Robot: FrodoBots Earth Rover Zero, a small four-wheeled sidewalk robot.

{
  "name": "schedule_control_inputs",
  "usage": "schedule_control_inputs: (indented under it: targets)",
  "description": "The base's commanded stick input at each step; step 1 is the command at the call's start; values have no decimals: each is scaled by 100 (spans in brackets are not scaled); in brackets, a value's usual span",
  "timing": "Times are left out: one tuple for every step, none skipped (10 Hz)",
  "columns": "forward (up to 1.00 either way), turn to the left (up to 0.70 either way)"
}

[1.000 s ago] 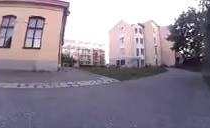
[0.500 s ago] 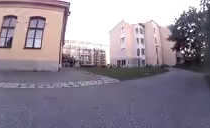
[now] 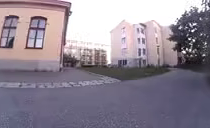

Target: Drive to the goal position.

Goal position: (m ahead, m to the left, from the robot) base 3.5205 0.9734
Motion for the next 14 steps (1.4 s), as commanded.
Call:
schedule_control_inputs:
  targets:
    - [0,45]
    - [46,37]
    - [100,27]
    - [100,27]
    - [100,27]
    - [100,27]
    - [100,27]
    - [100,27]
    - [100,27]
    - [100,27]
    - [100,27]
    - [100,27]
    - [100,27]
    - [100,27]
